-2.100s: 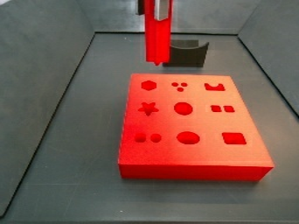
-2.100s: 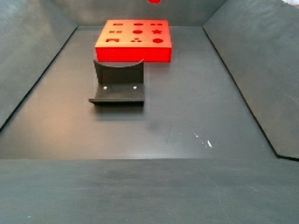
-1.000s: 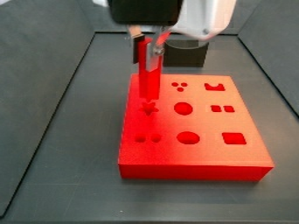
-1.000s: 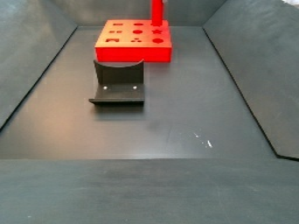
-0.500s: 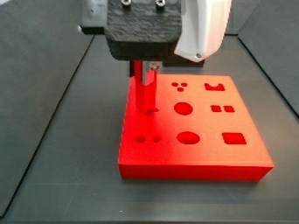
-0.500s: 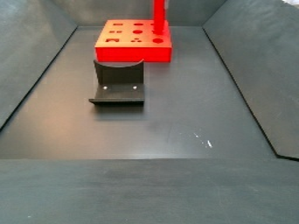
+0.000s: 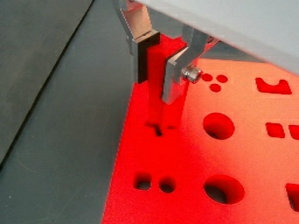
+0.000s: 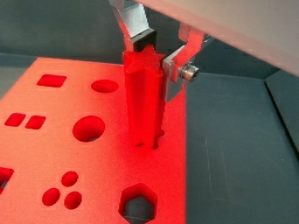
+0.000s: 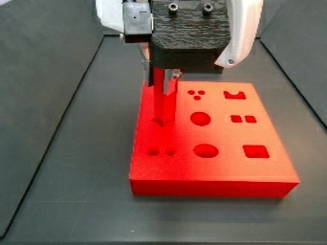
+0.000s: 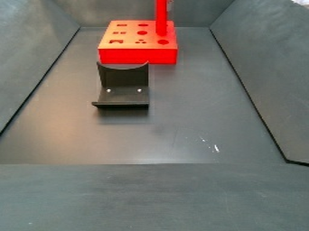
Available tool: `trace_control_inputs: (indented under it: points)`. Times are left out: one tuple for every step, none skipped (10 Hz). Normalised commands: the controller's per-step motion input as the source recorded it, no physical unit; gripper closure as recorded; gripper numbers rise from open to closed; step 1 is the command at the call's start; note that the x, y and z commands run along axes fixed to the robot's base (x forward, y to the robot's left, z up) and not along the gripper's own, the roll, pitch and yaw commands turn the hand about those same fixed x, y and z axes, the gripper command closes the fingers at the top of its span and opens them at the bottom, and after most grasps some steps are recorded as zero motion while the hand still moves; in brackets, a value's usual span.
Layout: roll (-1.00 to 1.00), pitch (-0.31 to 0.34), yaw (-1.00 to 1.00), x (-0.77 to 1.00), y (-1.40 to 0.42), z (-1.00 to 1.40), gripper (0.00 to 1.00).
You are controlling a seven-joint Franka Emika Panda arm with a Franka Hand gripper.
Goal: Insert the star object.
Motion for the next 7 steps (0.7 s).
trace_control_inputs:
  points:
    - [0.01, -0.020, 0.00, -0.05, -0.02, -0.09, 1.00]
    - [0.00, -0.034, 0.00, -0.09, 0.00, -0.07, 1.00]
    - [-0.01, -0.071, 0.00, 0.00, -0.03, -0.06, 1.00]
    - [-0.06, -0.096, 0.00, 0.00, -0.04, -0.07, 1.00]
    - [-0.07, -0.120, 0.00, 0.00, -0.05, -0.06, 1.00]
    - [-0.04, -0.117, -0.01, 0.00, -0.10, -0.08, 1.00]
    - [0.00, -0.103, -0.06, 0.00, -0.11, -0.09, 1.00]
